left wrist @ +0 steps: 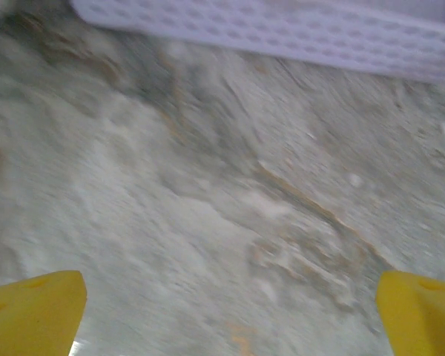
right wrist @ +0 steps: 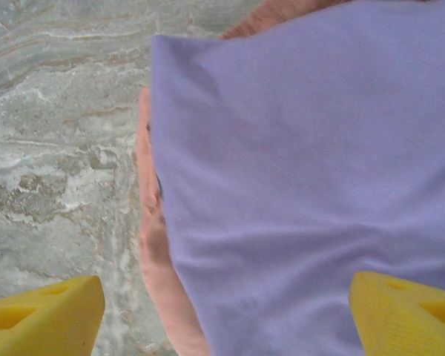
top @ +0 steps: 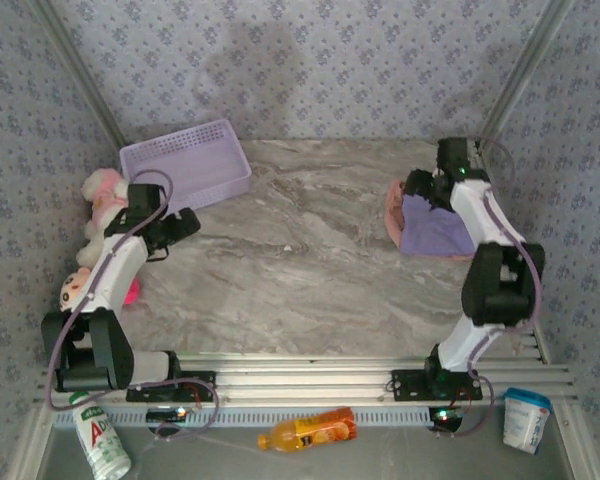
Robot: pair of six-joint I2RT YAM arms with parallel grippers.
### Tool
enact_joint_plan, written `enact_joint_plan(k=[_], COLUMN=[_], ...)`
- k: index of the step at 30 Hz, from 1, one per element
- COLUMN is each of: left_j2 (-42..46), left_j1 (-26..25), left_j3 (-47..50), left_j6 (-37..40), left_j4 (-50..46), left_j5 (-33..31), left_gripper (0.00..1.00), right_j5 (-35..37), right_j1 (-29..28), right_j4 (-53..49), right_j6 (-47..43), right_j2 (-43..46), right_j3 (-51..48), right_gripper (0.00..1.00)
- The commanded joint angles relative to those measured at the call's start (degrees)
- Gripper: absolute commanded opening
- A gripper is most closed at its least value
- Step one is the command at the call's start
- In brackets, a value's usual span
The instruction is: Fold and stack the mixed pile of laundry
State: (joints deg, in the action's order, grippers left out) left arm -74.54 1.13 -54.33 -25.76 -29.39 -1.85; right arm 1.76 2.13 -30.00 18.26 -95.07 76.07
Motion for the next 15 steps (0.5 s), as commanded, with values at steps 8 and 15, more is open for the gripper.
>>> enact_joint_plan(k=[8, 15], left_j2=[2.65, -2.0], left_j1=[1.76, 2.64], left_j3=[20.3, 27.17], left_j6=[20.99, 25.8], left_j4=[28.17, 53.24], left_j5=[-10.99, -6.61], left_gripper=[1.0, 1.0], right_j5=[5.73, 10.2], right_j1=[-0.69, -4.37], right_j4=[43.01, 68.54], right_j6=[-12.07, -21.03], right_j2=[13.36, 7.83], right_j3=[-39.93, -48.21], right_gripper=[0.86, 0.88])
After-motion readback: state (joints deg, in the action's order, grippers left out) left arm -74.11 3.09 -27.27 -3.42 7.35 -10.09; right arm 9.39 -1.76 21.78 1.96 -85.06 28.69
